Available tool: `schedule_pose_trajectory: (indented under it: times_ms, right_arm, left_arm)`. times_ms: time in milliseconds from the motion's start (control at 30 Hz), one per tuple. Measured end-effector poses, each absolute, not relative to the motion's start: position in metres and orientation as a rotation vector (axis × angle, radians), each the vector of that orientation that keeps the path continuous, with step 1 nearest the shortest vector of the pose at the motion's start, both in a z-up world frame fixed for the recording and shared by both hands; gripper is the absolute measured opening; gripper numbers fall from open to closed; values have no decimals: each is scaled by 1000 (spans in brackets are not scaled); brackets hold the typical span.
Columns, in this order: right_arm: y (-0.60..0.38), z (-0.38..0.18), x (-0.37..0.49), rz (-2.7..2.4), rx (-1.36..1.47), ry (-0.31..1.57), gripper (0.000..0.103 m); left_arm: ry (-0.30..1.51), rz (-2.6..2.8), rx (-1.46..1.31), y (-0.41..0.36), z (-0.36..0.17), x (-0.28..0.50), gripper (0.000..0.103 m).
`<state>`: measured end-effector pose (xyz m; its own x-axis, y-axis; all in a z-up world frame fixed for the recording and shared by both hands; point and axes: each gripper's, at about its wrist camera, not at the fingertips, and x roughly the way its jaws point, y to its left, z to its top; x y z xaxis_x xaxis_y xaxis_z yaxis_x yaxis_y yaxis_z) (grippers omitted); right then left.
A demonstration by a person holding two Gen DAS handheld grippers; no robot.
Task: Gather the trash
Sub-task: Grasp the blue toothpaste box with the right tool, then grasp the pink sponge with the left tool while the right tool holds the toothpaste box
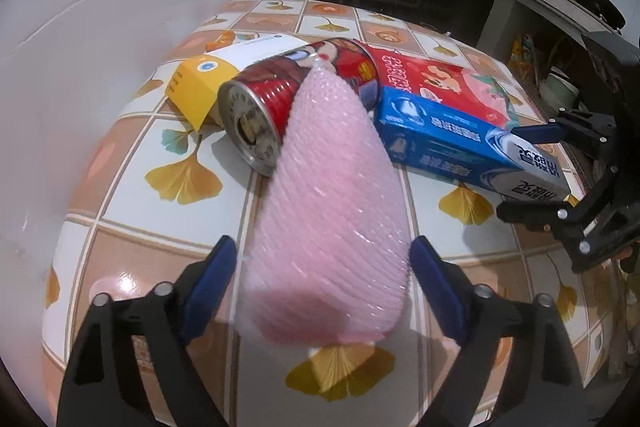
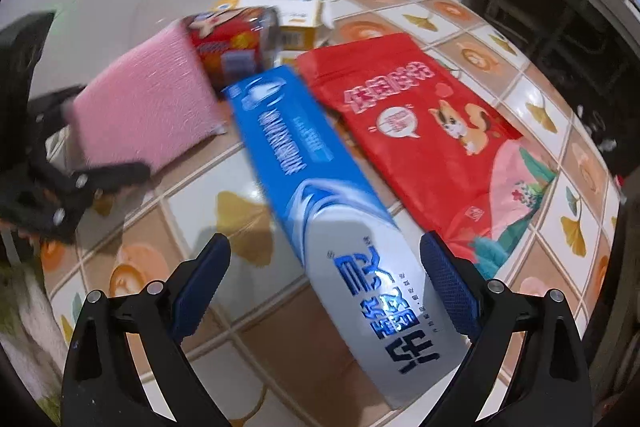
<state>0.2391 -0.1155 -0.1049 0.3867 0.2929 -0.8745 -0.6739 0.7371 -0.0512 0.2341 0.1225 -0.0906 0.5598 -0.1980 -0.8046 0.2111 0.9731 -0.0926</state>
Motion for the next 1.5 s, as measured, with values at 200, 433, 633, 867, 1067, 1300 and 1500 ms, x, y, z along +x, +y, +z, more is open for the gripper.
schedule_pose_trajectory:
  times_ms: [200,433,633,867,1067,1300,1500]
  right_arm:
    - [-113,-106,217,626,-482,1004,70]
    - [-126,-110,193,594,-411,1040,43]
    - [-154,-108,164,505,-297,1050,43]
    - [-188,-106,109,343,-203,1048,43]
    - [-193,-107,80,298,-137,1027,43]
    - [-193,-106,77,296,-82,1017,44]
    - [-191,-106,80,306,-72,1014,46]
  left_arm:
    - [957,-250,15,124,-88,223,67]
    - [972,-294,32,121,-87,202,54]
    - [991,-390,18,111,-86,181,54]
    - [881,-450,85,108,-70,166,78]
    - [767,-373,107,121,-53,188,94]
    - [782,-451,-39,148,-43,216,96]
    - [772,-531,-31,139,-48,237,97]
